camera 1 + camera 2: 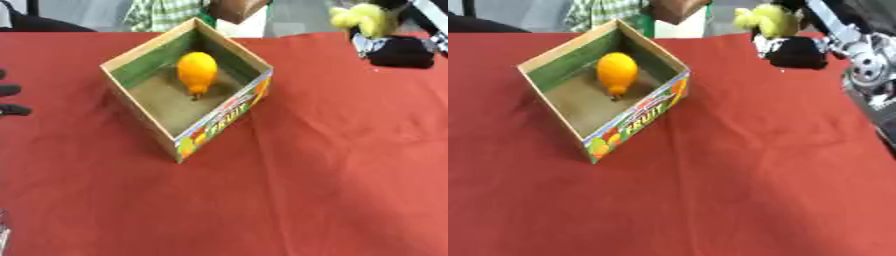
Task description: Pick up objects on the table and place them in the box.
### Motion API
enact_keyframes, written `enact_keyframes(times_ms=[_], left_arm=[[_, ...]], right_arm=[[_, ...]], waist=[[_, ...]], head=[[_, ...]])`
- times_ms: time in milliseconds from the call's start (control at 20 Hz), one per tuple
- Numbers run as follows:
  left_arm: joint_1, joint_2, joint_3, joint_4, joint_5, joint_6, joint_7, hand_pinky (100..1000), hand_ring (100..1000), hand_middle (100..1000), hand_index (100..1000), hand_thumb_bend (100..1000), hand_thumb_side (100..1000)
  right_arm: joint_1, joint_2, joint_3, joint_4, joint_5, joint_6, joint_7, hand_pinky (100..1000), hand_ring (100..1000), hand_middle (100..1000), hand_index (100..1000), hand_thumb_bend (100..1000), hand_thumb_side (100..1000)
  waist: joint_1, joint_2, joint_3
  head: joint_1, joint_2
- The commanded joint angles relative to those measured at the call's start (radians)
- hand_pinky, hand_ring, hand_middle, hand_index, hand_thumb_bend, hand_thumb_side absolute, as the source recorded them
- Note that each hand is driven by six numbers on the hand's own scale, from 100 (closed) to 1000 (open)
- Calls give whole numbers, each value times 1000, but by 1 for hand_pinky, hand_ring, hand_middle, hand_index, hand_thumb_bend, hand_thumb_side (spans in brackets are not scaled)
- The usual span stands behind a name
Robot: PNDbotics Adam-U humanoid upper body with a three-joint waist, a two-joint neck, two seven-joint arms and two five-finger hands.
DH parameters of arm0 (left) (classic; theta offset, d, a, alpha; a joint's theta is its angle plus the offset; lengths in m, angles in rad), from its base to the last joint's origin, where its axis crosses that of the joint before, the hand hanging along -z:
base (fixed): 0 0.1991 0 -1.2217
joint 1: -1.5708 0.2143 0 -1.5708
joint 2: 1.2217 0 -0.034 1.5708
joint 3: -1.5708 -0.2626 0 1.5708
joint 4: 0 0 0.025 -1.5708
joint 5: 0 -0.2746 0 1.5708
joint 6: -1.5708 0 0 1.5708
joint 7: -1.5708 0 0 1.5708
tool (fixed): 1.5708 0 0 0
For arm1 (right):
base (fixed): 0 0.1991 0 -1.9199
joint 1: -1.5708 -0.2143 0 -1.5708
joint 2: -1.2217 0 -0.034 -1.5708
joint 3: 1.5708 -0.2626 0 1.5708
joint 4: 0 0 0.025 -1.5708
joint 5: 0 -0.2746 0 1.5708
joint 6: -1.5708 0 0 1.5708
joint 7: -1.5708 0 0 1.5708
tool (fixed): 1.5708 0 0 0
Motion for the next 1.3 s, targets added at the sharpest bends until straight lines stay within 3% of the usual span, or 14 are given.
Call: enact_keyframes(times_ms=[50,650,1000,1300], left_arm=[[-7,15,-4,-20,5,-2,-6,543,683,696,751,100,640],[-24,17,-9,-20,10,-4,-12,544,684,696,750,100,641],[-38,17,-15,-20,14,-5,-19,544,684,696,749,100,641],[-49,16,-18,-20,17,-6,-23,544,685,696,749,100,642]], right_arm=[[-66,49,0,48,13,3,17,619,736,417,562,100,319],[-333,331,56,329,147,20,67,626,743,424,567,100,312],[-375,461,30,501,249,-29,22,633,750,433,573,100,305],[-378,529,12,642,328,-105,1,647,768,459,599,100,296]], waist=[[0,-23,5],[-8,-12,25],[-18,-1,56],[-24,8,76]], head=[[-11,11],[-19,-8],[-48,-19],[-59,-24]])
